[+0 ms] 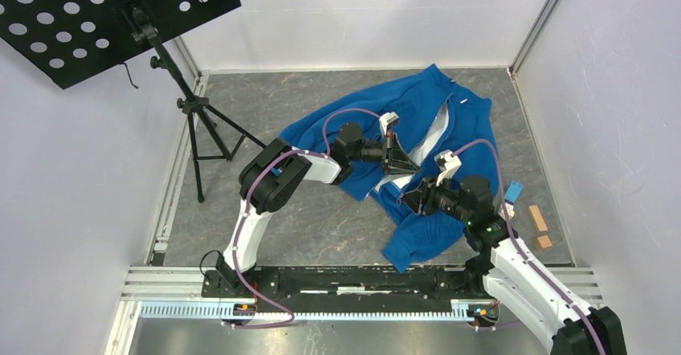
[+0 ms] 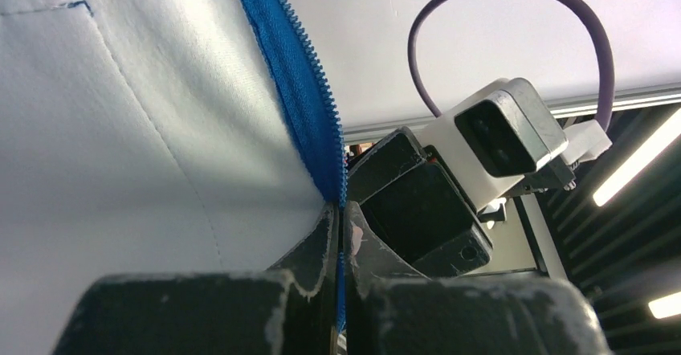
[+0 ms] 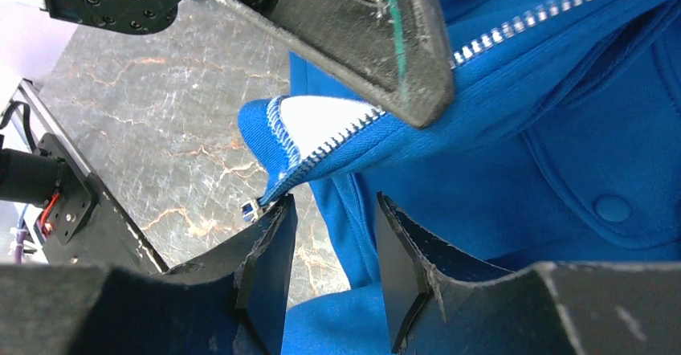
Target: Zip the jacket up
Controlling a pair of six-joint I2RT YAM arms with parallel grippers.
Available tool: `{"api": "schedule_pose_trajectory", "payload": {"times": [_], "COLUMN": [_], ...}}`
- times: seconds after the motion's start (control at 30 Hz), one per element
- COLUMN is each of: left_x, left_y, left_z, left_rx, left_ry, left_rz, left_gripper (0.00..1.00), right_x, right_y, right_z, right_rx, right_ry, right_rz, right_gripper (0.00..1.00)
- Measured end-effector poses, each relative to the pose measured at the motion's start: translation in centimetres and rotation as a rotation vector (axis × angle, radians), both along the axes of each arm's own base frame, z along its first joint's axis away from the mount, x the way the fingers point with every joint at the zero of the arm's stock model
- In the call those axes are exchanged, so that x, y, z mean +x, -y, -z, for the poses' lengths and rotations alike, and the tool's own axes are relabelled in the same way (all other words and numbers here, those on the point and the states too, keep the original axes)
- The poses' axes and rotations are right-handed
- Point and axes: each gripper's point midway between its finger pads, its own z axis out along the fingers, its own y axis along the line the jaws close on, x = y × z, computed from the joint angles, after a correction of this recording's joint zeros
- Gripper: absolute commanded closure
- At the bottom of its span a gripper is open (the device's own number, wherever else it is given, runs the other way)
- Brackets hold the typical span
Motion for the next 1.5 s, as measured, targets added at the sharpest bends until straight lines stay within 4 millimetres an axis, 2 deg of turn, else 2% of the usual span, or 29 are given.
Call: {"api": "schedule_pose_trajectory", "payload": {"times": [0.17,0.23,0.27,0.57,0.77,0.93,1.13,1.27,1.4,1.47,1.5], "left_x": [-0.5,-0.6,-0.7,-0.9,-0.7,-0.6,-0.6,-0.6,-0.5,-0.5,-0.5], "left_y": [-0.5,-0.7,-0.7,-1.0,-1.3,-1.4,-1.4,-1.4,-1.3,-1.2,-1.1], "left_z": [-0.3,-0.3,-0.3,-0.1,-0.5,-1.1,-0.7,-0.4,-0.6,-1.0,-1.1], "left_rx": [0.009,0.009,0.01,0.032,0.059,0.071,0.089,0.101,0.101,0.094,0.092], "left_ry": [-0.005,-0.006,-0.006,-0.015,-0.029,0.0,-0.004,-0.014,-0.015,-0.007,-0.005], "left_rz": [0.002,0.004,0.006,0.028,0.021,0.016,0.017,0.017,0.019,0.019,0.02], "left_gripper": [0.98,0.98,0.98,0.98,0.98,0.98,0.98,0.98,0.98,0.98,0.98], "right_x": [0.4,0.5,0.5,0.8,1.6,2.2,0.4,-0.3,-0.6,-0.6,-0.6], "right_y": [-0.2,-0.3,-0.3,1.2,2.6,2.6,1.5,0.7,0.3,0.1,0.0], "right_z": [-0.8,-1.2,-1.3,-1.2,-2.4,-3.0,-1.4,-3.6,-4.3,-4.4,-4.5], "right_rx": [0.04,0.06,0.071,0.055,0.107,0.259,0.432,0.472,0.487,0.501,0.507], "right_ry": [0.034,0.063,0.078,0.101,0.084,0.035,-0.066,0.005,0.027,0.016,0.013], "right_rz": [0.013,0.014,0.016,0.107,0.216,0.21,0.121,0.034,-0.008,-0.019,-0.023], "right_gripper": [0.53,0.42,0.4,0.33,0.34,0.34,0.3,0.28,0.31,0.34,0.39]}}
